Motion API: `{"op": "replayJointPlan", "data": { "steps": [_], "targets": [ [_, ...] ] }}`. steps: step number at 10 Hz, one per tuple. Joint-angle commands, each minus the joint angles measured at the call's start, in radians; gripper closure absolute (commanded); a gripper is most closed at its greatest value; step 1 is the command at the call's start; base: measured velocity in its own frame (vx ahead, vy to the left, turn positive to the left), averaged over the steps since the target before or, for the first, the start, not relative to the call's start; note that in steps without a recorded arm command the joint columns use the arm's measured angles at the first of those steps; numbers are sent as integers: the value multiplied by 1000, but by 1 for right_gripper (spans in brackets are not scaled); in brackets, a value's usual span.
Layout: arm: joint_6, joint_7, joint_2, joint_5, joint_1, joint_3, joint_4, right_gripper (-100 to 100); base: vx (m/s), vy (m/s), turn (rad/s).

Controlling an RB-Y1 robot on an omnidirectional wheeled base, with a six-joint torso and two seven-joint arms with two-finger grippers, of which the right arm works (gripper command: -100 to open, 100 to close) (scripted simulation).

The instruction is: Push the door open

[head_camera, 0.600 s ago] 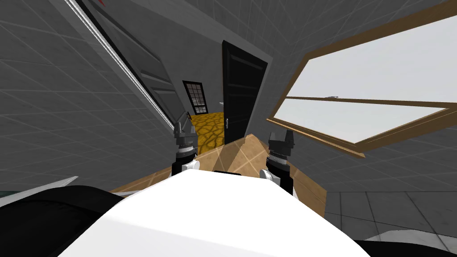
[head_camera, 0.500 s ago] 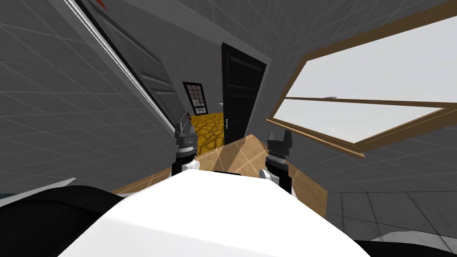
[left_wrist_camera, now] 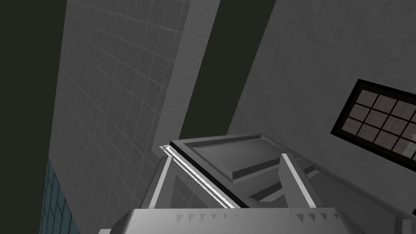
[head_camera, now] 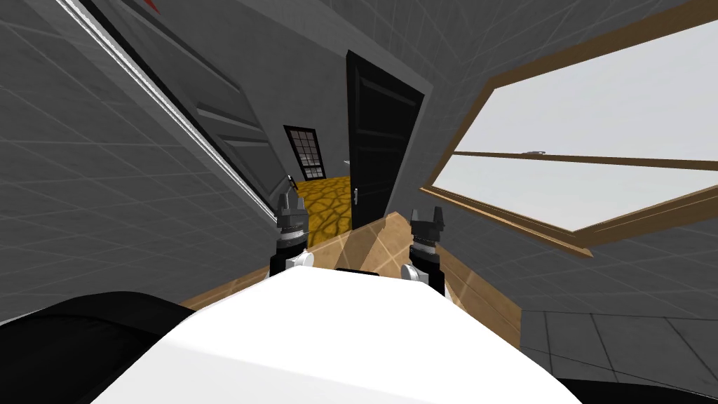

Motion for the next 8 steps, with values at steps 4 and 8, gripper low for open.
{"op": "replayJointPlan", "data": {
  "steps": [4,8],
  "targets": [
    [-12,-91,-14,-16,-43,57,97,-100,86,-12,-9],
    [-25,-187,-29,-35,-85,114,196,-100,99,6,-13]
  ]
}}
